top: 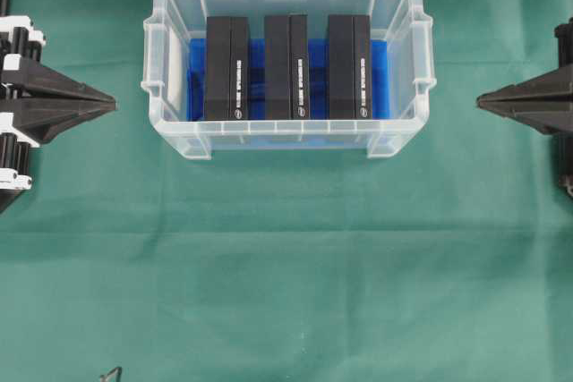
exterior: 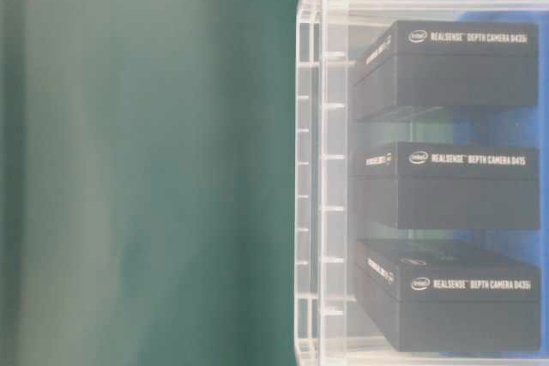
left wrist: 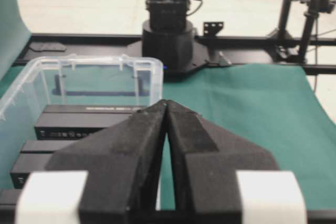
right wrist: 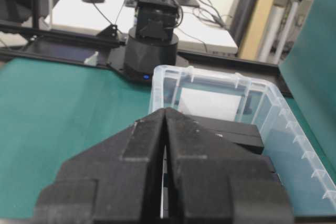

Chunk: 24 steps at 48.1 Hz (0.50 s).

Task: Take the box out of the case with the left arm.

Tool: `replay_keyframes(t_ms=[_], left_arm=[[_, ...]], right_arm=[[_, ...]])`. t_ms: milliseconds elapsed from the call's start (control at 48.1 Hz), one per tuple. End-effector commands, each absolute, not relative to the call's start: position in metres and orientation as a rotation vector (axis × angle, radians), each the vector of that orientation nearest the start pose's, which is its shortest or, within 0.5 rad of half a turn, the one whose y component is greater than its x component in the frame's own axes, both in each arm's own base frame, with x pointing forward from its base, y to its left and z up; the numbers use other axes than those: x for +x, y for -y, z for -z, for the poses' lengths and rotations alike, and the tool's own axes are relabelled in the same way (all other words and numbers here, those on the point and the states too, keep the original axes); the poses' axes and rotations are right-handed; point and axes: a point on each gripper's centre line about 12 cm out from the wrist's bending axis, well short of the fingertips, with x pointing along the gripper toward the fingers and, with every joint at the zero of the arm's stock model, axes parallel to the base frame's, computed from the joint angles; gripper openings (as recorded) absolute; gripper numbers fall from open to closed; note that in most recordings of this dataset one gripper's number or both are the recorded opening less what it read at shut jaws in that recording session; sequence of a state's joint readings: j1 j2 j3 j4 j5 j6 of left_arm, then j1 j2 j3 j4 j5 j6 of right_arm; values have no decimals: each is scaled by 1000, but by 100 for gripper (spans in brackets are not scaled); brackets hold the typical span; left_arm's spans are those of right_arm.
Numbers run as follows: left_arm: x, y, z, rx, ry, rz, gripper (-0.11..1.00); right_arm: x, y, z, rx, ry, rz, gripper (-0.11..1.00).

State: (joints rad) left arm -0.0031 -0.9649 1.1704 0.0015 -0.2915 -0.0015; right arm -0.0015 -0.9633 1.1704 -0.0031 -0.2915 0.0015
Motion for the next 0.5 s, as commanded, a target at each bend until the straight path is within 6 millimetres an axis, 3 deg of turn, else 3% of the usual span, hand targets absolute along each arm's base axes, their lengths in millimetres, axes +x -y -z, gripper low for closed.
replay_keyframes(t_ms=[0, 208, 354, 478], left_arm=[[202, -1, -299, 14, 63, -6, 0], [203, -2, -301, 14, 14, -8, 0], [202, -2, -318, 5, 35, -8, 0], [202, -2, -346, -11, 29, -10, 0]], right_arm=[[201, 0, -300, 6, 87, 2, 0], [204, 0, -306, 14, 25, 2, 0], [206, 0, -335, 14, 55, 1, 0], [207, 1, -363, 14, 58, 3, 0]])
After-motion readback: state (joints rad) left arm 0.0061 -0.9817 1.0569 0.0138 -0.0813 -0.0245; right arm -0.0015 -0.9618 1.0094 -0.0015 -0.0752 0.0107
